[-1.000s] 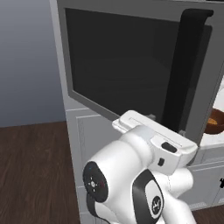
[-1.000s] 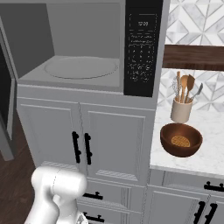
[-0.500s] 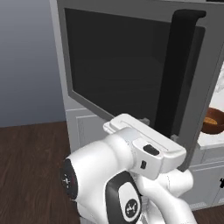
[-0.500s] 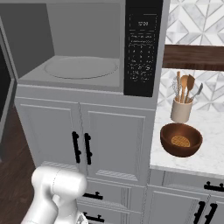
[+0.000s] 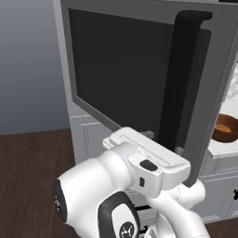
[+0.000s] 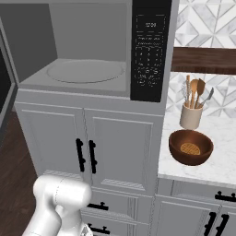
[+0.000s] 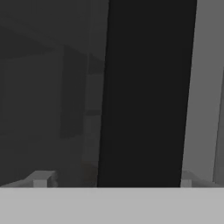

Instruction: Open the microwave, place the bowl with waffle inside the microwave, then close the microwave door and turn it on.

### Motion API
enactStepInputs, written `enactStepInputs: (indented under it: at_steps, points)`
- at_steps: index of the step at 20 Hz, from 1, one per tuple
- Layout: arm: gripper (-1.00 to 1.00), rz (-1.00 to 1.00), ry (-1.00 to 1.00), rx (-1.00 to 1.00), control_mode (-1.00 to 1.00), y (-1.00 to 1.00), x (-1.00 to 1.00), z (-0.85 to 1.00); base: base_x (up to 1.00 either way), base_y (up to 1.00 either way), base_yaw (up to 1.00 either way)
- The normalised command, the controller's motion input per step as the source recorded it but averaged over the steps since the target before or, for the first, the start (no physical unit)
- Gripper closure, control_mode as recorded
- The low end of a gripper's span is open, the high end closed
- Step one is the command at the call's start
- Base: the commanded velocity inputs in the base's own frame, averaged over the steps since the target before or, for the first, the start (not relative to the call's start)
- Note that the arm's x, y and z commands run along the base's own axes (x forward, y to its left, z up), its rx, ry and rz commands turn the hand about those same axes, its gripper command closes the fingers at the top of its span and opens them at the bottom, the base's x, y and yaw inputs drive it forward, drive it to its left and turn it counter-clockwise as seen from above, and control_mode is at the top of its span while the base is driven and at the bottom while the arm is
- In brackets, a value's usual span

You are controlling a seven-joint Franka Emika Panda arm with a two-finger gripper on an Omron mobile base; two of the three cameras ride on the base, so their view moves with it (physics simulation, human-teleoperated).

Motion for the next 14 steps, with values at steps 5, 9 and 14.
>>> enactStepInputs:
  at_steps: [5, 9, 14]
  points:
    - [-1.00, -0.19, 0.00, -0.01, -1.00, 0.01, -0.10, 0.00, 0.00, 0.00, 0.00]
    - [-1.00, -0.24, 0.00, 0.00, -1.00, 0.04, -0.19, 0.01, 0.00, 0.00, 0.00]
    - [-1.00, 0.03, 0.02, -0.01, -1.00, 0.19, 0.00, 0.01, 0.00, 0.00, 0.00]
